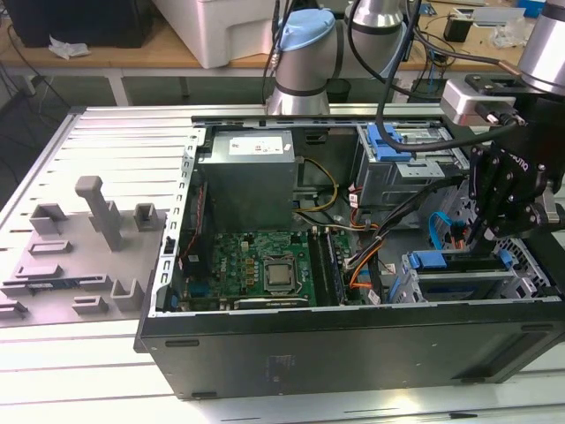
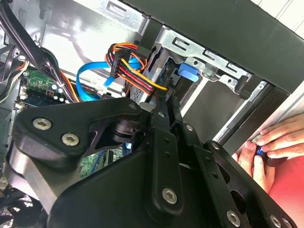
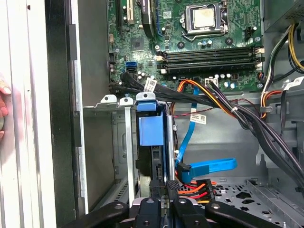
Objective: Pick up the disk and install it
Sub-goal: 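Insert the first disk wire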
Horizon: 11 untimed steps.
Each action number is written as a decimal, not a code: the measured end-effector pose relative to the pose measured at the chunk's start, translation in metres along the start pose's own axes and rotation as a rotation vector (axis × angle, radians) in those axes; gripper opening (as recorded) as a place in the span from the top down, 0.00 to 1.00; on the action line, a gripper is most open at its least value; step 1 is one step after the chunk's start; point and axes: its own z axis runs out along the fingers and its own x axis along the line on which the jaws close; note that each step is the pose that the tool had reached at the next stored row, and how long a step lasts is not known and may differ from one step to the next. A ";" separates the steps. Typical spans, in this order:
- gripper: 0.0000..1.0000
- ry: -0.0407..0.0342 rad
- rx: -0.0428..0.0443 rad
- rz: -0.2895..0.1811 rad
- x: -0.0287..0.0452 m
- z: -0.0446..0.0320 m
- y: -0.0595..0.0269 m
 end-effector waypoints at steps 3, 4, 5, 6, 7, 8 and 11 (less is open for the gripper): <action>0.83 -0.0004 -0.0013 0.000 0.0000 -0.0001 0.0000; 0.83 -0.0010 -0.0017 0.000 0.0000 -0.0001 0.0000; 0.83 -0.0021 -0.0019 0.000 0.0002 -0.0001 0.0000; 0.83 -0.0033 -0.0020 0.000 0.0004 -0.0001 -0.0001; 0.83 -0.0039 -0.0020 0.000 0.0006 0.0000 -0.0002; 0.83 -0.0045 -0.0023 0.000 0.0014 0.0001 -0.0003; 0.83 -0.0051 -0.0023 0.000 0.0026 0.0003 -0.0005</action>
